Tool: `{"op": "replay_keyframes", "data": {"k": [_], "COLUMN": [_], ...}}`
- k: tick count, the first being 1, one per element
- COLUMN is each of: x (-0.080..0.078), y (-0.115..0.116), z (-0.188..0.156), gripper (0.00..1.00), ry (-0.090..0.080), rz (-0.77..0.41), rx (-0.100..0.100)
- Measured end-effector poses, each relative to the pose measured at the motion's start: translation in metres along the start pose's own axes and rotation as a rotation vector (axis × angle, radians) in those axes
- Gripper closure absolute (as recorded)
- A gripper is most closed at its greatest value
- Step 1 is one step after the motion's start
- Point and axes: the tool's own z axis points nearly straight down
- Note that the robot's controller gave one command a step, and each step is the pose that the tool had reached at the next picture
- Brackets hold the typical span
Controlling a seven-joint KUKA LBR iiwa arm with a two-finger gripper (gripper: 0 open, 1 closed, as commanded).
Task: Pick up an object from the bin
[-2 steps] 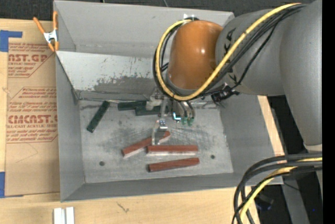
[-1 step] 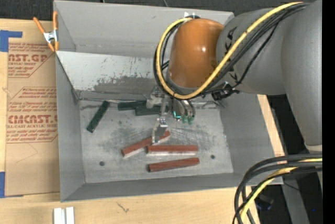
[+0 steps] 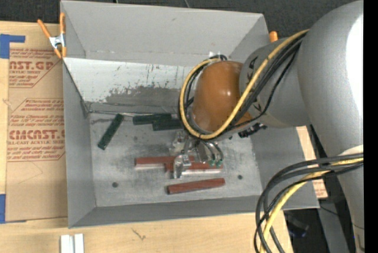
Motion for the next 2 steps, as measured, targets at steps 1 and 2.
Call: {"op": "replay_keyframes", "data": {"k": [1,2], "x": [0.000,-0.003], "y": [0.000,-0.011], "z": [0.000,-0.137], "gripper": [1.00,1.00], "ry": [0.000,-0.003], "rz": [0.000,-0.023], "rx": [0.000,0.001]}}
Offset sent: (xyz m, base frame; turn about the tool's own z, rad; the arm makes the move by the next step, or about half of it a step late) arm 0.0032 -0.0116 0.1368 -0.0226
